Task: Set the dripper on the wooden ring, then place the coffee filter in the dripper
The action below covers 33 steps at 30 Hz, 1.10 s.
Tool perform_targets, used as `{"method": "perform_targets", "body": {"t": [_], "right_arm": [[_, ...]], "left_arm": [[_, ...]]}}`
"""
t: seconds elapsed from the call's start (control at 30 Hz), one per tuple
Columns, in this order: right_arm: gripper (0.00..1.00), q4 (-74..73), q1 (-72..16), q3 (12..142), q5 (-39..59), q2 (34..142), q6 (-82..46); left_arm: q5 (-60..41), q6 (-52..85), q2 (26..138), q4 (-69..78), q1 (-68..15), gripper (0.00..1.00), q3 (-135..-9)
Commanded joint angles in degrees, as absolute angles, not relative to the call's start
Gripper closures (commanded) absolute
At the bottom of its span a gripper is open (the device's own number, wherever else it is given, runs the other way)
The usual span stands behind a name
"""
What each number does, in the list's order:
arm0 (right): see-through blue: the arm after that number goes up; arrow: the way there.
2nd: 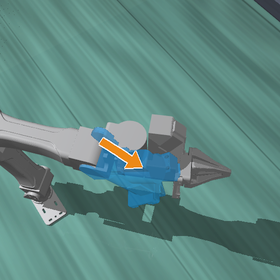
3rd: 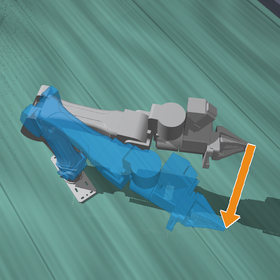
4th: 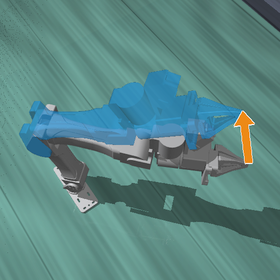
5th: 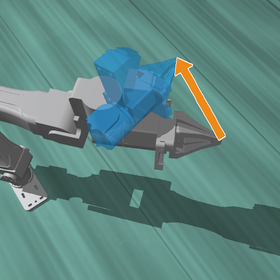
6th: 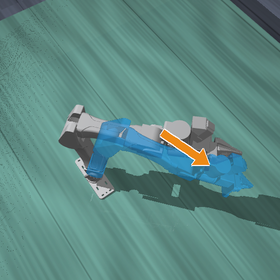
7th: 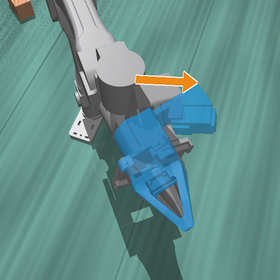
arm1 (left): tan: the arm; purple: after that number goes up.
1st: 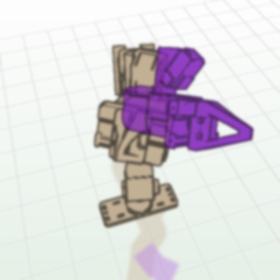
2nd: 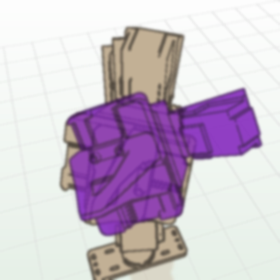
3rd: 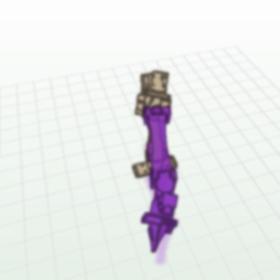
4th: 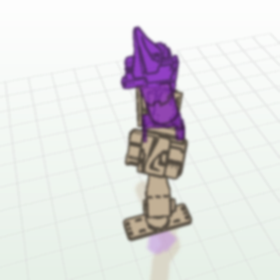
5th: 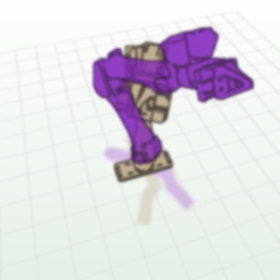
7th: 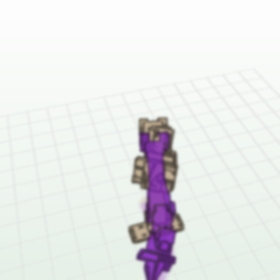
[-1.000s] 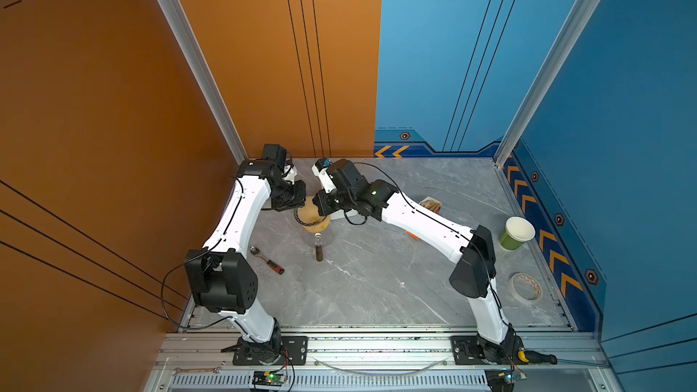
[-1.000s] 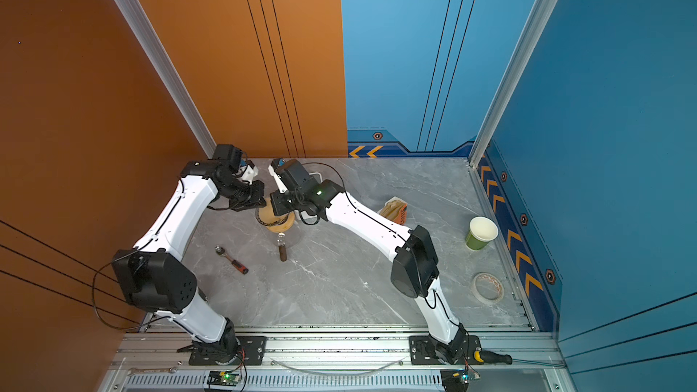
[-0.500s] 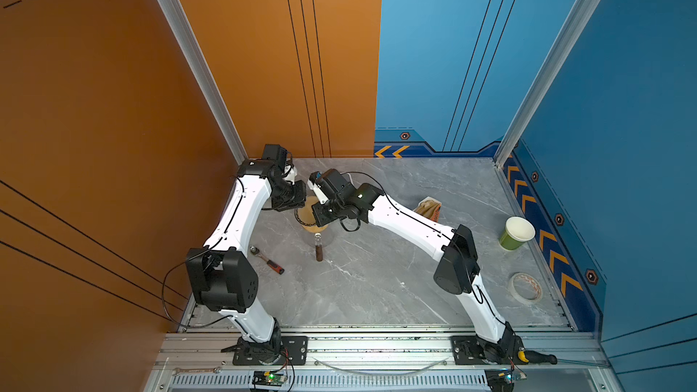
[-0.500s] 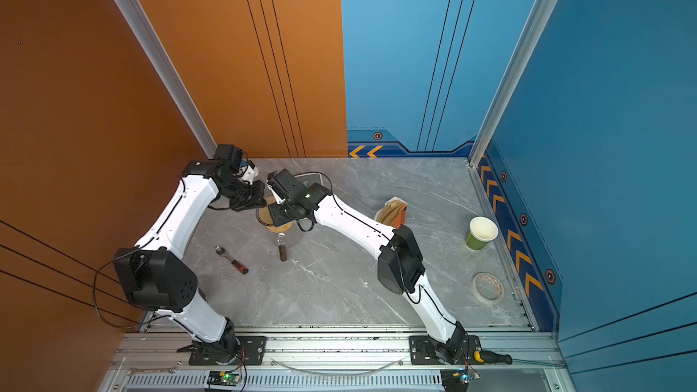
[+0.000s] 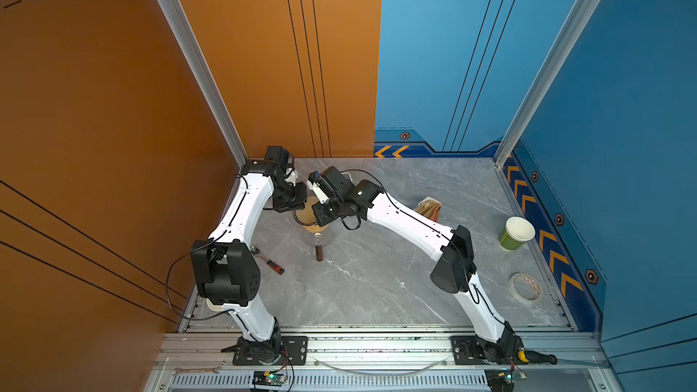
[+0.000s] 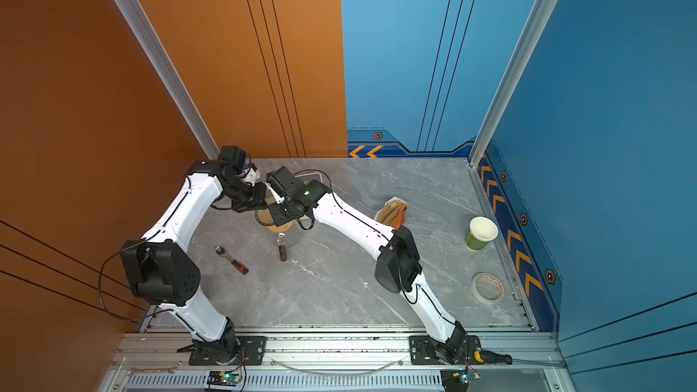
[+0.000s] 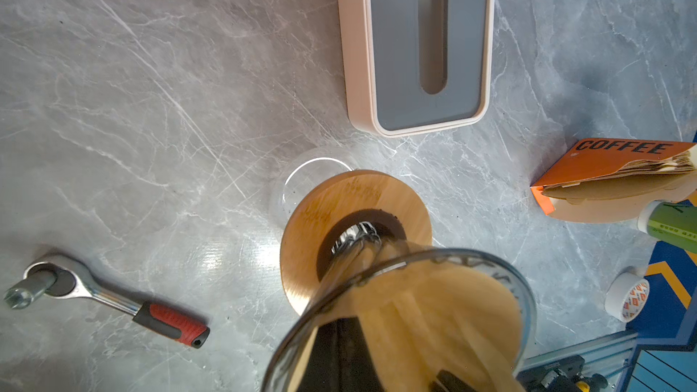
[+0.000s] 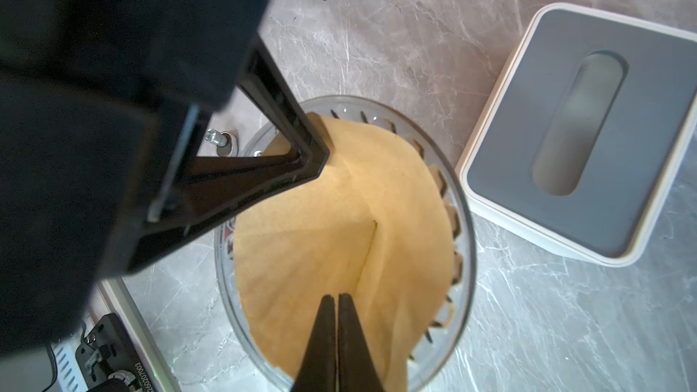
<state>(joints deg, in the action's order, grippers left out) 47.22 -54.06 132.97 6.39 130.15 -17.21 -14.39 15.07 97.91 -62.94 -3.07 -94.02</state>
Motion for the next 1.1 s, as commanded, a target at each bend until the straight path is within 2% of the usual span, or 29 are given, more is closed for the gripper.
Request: {"method": "perform_targets", "body": {"t": [0.0,0.17,0.7,1.07], "right_arm": [[1.00,50.98,-54.34,134.99,8.51,131.47,-15.23],[1.00,52.54,-54.24,135.81,11.16,131.79,-13.68],[1.00,59.23,-54.94,139.48,11.03,134.21,-9.54],[1.00,54.02,-55.09,142.64,9.45,133.68,-12.05]], "left_arm": [[-13.38,15.56,98.70,-63.45,-3.08,0.99,-95.71],[-13.20,15.56,98.94,-63.47,-3.17,0.99,-96.05],[-13.01,15.90,99.58,-63.46,-3.56,0.98,-96.75],[-15.82,17.66,98.20,-63.68,-4.73,0.96,-100.86]]}}
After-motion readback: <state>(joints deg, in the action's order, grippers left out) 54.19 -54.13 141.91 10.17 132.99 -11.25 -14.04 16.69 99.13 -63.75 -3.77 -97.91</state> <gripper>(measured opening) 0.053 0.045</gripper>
